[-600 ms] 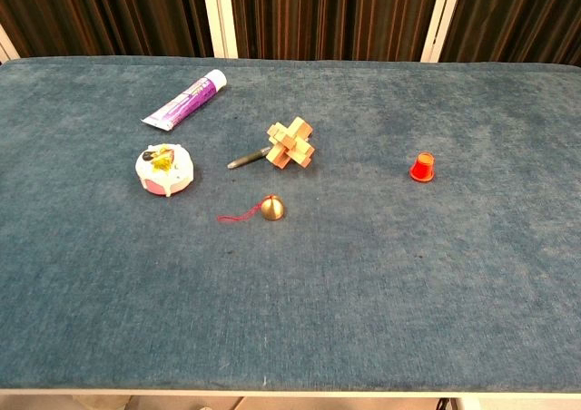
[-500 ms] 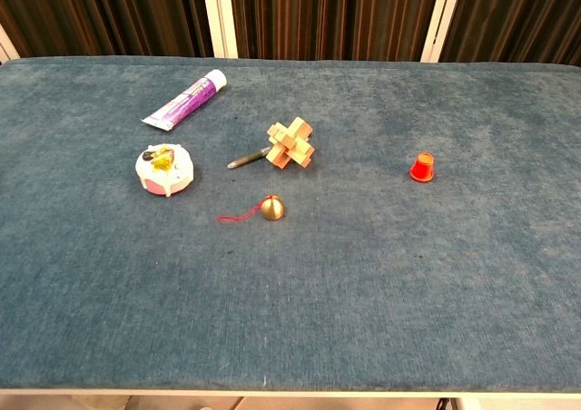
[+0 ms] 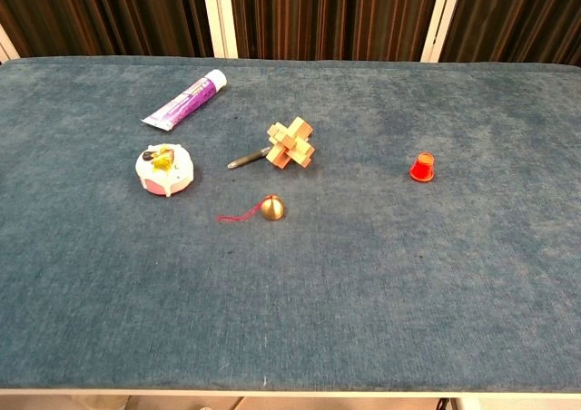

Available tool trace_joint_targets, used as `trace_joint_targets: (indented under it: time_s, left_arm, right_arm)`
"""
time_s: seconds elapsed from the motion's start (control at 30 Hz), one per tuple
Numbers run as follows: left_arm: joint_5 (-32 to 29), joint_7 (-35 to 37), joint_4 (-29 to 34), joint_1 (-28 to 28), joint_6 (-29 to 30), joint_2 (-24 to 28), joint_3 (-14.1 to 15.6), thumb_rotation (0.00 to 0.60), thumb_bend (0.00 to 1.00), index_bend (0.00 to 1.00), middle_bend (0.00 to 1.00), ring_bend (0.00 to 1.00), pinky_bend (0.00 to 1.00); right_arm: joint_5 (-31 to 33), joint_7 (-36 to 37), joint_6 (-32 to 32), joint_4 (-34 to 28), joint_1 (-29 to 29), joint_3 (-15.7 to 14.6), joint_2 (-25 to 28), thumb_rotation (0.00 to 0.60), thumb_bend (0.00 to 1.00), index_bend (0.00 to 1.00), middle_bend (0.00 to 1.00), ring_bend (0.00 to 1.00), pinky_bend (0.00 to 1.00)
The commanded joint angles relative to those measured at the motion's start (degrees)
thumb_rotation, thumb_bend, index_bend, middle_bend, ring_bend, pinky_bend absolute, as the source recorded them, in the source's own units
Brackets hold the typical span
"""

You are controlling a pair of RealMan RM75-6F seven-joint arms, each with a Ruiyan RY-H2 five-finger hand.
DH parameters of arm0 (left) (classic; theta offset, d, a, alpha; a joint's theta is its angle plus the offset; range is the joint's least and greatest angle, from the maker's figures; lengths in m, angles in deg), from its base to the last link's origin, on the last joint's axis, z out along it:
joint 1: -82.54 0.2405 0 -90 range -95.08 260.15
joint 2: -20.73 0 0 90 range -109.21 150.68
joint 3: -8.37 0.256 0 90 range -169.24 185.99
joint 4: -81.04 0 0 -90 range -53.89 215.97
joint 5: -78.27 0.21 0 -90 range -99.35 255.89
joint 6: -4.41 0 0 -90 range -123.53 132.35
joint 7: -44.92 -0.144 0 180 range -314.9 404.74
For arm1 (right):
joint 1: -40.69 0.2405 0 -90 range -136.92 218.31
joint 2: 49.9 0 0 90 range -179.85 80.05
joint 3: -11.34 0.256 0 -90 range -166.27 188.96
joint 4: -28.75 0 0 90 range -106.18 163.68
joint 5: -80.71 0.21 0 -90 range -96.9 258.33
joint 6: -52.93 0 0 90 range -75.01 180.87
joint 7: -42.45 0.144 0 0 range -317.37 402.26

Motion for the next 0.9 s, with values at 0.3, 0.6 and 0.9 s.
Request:
trace_joint_targets:
  time_s: [0.3, 0.6, 0.9]
  left_arm:
    - [0.78, -0.54, 0.76, 0.21, 0.55, -0.11, 0.39, 0.600, 0.54, 0.11, 0.05, 0.05, 0.04]
    - [0.40, -0.52, 0.74, 0.25, 0.39, -0.08, 0.26, 0.600, 0.54, 0.11, 0.05, 0.05, 0.04]
    - [0.77, -0.62, 0.46, 0.10, 0.27, -0.20, 0.39, 0.600, 0.54, 0.11, 0.05, 0.05, 0.04]
  right_arm:
    - [5.43, 7.11, -20.72, 12.97, 14.66, 5.51, -7.36, 0.600, 0.36, 0.27, 0.10, 0.09, 0.06]
    - [3.25, 5.17, -28.42, 15.19, 22.49, 4.41, -13.60, 0.600, 0.36, 0.31, 0.10, 0.09, 0.06]
    - [2.17, 3.77, -31.21, 14.95, 25.87, 2.53, -17.23, 0.600, 0.38, 0.34, 0.10, 0.09, 0.06]
